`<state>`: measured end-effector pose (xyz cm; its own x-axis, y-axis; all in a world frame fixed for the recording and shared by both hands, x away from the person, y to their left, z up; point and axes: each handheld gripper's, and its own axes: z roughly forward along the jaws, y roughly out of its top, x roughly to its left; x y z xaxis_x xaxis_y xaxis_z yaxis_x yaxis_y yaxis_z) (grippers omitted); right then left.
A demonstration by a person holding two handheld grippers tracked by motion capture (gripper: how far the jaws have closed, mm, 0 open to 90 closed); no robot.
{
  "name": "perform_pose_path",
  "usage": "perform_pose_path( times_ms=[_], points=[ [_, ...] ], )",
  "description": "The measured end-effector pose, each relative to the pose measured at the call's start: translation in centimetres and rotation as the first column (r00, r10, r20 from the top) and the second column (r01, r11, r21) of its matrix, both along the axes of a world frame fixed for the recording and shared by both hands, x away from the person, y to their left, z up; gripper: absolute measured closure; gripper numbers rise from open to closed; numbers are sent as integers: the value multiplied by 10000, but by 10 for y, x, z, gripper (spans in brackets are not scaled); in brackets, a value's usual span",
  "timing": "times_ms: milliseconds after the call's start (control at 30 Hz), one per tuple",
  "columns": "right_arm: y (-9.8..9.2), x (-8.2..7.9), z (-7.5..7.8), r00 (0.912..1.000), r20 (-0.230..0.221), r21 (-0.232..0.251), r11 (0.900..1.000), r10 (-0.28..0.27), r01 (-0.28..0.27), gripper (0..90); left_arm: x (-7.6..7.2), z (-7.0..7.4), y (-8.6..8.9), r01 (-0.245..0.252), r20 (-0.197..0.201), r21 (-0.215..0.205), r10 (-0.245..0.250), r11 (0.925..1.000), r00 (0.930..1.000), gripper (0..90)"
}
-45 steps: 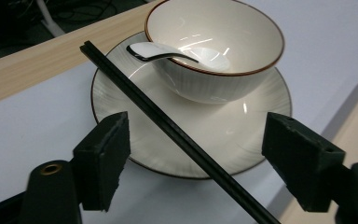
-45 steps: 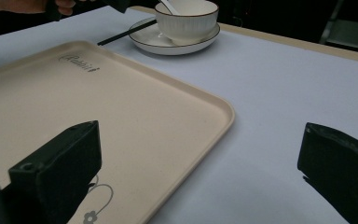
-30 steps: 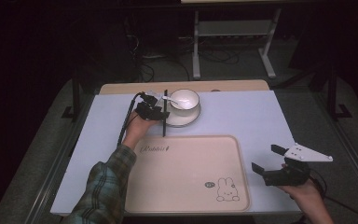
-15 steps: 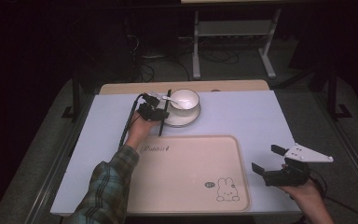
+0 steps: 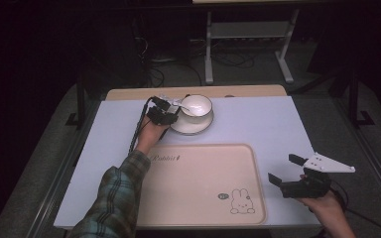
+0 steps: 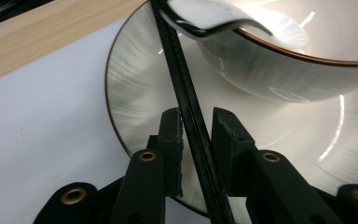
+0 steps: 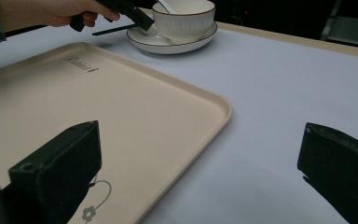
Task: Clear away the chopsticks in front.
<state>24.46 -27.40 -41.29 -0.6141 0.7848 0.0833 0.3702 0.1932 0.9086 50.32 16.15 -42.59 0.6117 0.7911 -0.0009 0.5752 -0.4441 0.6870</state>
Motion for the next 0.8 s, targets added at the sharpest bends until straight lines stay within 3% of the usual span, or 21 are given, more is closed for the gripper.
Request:
perform_pose_path(
  times_ms=[200, 400, 500, 667, 800],
  points=[
    [-1, 0, 0, 10000, -21, 35, 10000, -17, 17, 0, 5, -1, 2, -87, 39, 65, 87, 9999, 10000, 793],
    [-1, 0, -1, 10000, -35, 27, 10000, -9, 9, 0, 5, -1, 2, -41, 60, 84, 41, 10000, 10000, 791],
    [0, 0, -1, 10000, -33, 24, 10000, -1, 1, 0, 3, 3, 4, 19, 33, -4, -19, 10000, 10000, 743],
    [-1, -1, -1, 10000, -58, -13, 10000, 12, -12, 0, -9, 14, 17, 151, 113, -294, -148, 9995, 9998, 702],
    [1, -1, -2, 10000, -53, -75, 10000, 58, -58, 0, -17, 18, 33, 73, 87, -583, -68, 9983, 9999, 731]
  ],
)
